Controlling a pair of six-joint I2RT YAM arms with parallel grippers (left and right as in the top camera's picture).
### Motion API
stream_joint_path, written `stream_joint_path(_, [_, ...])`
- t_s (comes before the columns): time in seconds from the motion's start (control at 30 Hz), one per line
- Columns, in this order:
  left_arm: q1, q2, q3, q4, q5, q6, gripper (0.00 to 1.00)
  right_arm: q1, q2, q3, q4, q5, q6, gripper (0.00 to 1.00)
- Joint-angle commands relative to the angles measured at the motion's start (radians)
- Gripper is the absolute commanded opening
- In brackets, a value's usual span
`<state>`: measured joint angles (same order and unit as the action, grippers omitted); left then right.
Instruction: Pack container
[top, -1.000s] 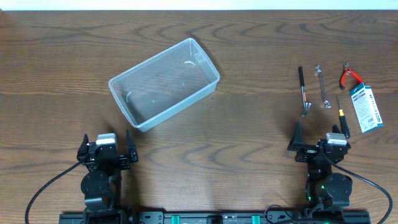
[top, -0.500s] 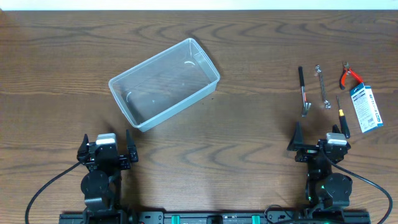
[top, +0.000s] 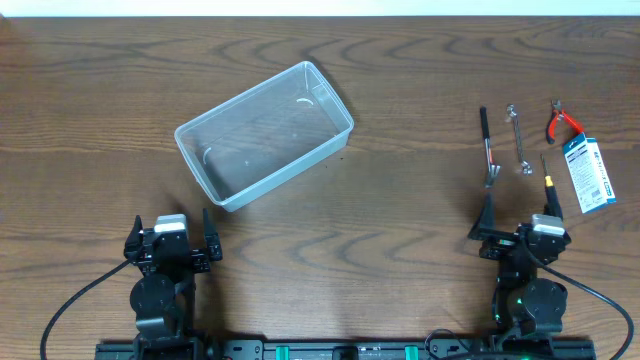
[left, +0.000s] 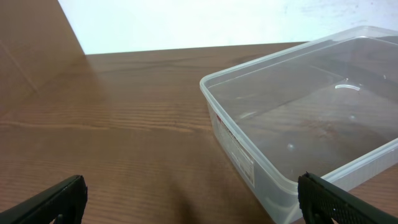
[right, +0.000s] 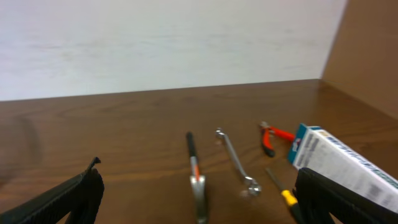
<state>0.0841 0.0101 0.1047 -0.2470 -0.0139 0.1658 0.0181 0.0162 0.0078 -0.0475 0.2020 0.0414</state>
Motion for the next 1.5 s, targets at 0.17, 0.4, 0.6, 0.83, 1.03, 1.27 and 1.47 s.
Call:
stream_joint_path(0.17, [-0.003, -0.006, -0.028, -0.002, 0.006, 0.017, 0.98, 0.008, -0.010, -0.002, 0.002, 0.071, 0.002, 0.99])
stream_joint_path(0.4, [-0.003, -0.006, -0.028, 0.005, 0.005, 0.018, 0.98, 0.007, -0.010, -0.002, 0.048, 0.111, 0.002, 0.99])
stream_joint_path(0.6, [-0.002, -0.006, -0.027, 0.029, -0.005, 0.018, 0.98, 0.007, -0.009, 0.003, 0.112, -0.009, 0.003, 0.99])
stream_joint_path(0.83, [-0.002, 0.075, 0.095, 0.114, -0.006, 0.018, 0.98, 0.007, 0.143, 0.149, 0.116, -0.102, 0.012, 0.99])
stream_joint_path(1.03, [-0.002, 0.372, 0.351, 0.137, -0.005, 0.084, 0.98, 0.007, 0.553, 0.487, 0.157, -0.185, -0.094, 0.99])
stream_joint_path(1.27, [-0.002, 0.822, 0.857, 0.062, 0.007, 0.141, 0.98, 0.008, 1.144, 1.176, -0.082, -0.380, -0.113, 0.99])
stream_joint_path(1.47, [-0.002, 1.124, 1.334, -0.175, 0.007, 0.140, 0.98, 0.029, 1.598, 1.852, -0.564, -0.454, -0.108, 0.99])
